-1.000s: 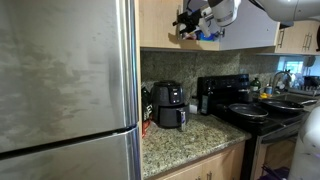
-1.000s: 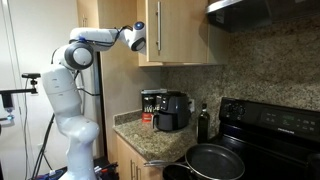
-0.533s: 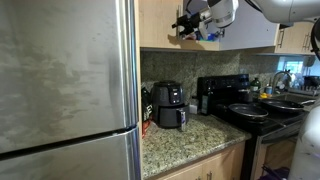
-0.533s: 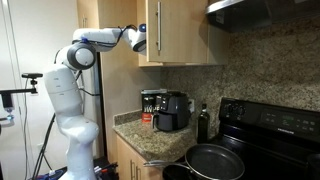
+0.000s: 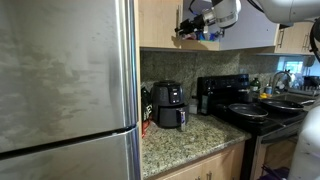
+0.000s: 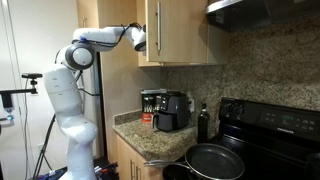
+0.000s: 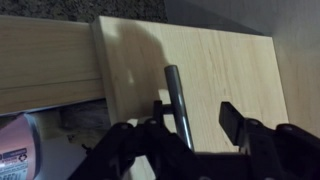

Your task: Open the top left cupboard door

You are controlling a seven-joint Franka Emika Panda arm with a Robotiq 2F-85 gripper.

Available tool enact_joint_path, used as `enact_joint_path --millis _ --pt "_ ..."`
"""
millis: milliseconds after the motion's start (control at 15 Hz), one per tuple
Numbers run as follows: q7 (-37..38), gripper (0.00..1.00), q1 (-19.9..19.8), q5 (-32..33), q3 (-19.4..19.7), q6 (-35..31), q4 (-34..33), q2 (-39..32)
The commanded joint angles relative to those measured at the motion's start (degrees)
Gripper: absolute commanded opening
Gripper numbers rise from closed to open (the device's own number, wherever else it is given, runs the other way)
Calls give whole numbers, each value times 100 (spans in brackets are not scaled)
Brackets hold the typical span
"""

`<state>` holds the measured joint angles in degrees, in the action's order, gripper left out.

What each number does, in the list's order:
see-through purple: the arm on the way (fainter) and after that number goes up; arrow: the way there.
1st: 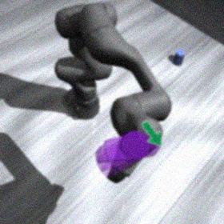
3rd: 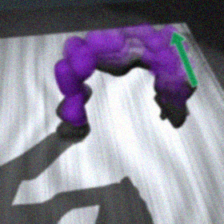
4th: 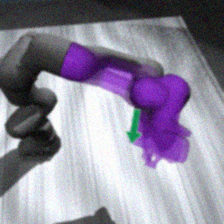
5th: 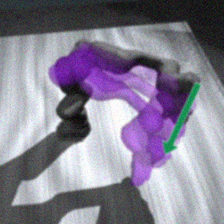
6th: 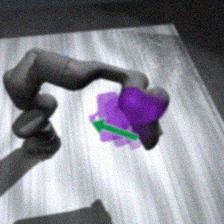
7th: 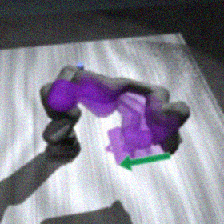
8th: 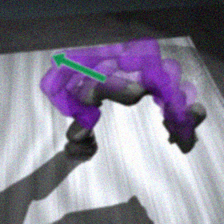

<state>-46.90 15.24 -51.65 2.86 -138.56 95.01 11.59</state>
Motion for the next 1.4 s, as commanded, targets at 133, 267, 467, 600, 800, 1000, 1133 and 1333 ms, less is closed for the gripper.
enact_joint_path --millis 133,267,467,600,800,1000,1133,1333 --pt "-1135 16 -7 -1216 -263 213 157 160" --pt "-1487 1 -36 -1649 -331 192 255 232" --pt "-1785 4 -114 -1992 -407 334 531 353" --pt "-1585 4 -202 -1887 -481 380 793 566" --pt "-1264 4 -288 -1705 -577 366 1253 1022" --pt "-996 4 -328 -1654 -601 437 1763 1608" --pt "-1060 4 -261 -1809 -610 399 2063 1848" --pt "-989 4 -185 -1940 -767 171 2476 2307"
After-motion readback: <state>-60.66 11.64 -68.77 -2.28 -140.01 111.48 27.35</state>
